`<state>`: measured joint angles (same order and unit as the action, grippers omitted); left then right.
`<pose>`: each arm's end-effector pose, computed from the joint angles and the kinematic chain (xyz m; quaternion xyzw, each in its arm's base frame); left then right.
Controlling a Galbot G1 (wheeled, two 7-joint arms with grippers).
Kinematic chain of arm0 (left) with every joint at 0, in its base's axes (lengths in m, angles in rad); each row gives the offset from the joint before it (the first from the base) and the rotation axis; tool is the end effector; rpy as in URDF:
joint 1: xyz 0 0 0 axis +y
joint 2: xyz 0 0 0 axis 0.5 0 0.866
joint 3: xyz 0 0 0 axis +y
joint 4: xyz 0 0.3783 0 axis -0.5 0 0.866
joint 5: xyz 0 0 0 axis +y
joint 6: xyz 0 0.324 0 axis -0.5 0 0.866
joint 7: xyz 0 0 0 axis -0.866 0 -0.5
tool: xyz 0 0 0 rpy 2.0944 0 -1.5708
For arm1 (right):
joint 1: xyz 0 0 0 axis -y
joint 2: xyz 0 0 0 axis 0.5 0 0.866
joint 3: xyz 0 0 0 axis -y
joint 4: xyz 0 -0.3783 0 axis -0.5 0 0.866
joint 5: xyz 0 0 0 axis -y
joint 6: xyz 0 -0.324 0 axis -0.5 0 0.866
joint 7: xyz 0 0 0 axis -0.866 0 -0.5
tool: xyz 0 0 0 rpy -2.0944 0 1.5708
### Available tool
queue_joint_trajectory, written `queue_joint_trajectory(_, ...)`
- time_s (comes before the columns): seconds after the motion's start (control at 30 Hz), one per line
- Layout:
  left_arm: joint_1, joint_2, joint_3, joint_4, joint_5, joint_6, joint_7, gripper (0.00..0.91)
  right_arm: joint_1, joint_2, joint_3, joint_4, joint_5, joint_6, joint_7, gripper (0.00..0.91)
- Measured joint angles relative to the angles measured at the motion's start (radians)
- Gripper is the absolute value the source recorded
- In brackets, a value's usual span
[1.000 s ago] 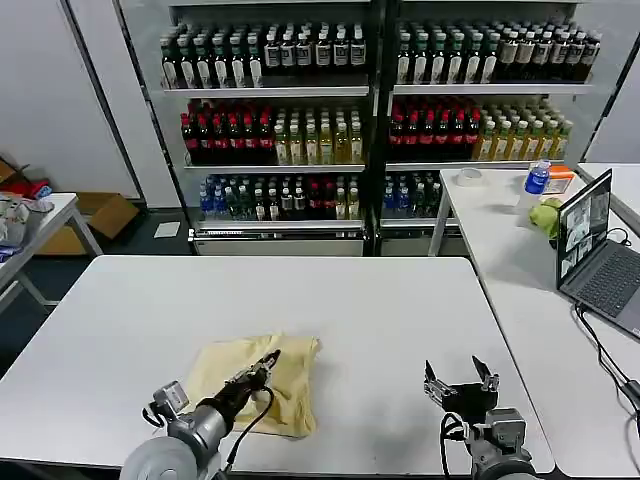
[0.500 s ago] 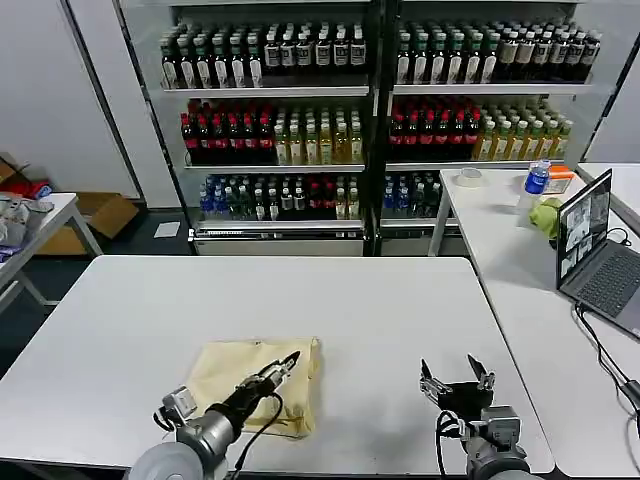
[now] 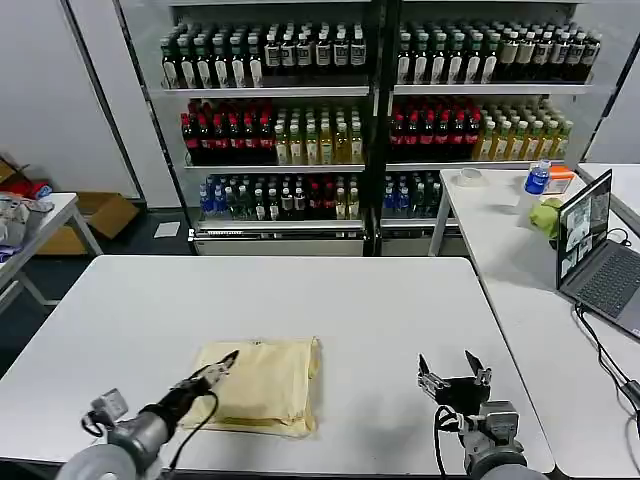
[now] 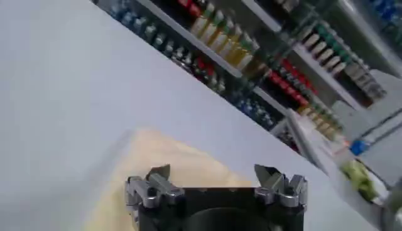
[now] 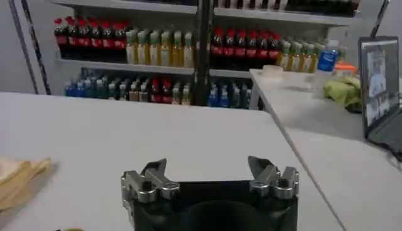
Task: Fold and organize the clothes.
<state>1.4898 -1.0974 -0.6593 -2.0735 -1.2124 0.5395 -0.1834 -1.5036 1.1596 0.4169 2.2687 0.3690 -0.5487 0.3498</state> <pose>0.1770 0.1355 -0.2834 -0.0744 -0.9116 0.3028 0.2678 0.1482 -0.0438 -0.2582 0.0052 -0.9813 0.0430 0.1874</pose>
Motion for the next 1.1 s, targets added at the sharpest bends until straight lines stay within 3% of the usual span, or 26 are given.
queue_joint_trajectory(0.33, 0.011, 0.062, -0.087, 0.081, -0.014, 0.023, 0.049, 0.907, 0.008, 0.007, 0.007, -0.006, 0.005, 0.001, 0.000, 0.907)
queue_joint_trajectory(1.1, -0.029, 0.047, -0.030, 0.167, 0.048, 0.033, 0.134, 0.907, 0.004, 0.002, 0.018, -0.002, 0.010, 0.002, 0.004, 0.907)
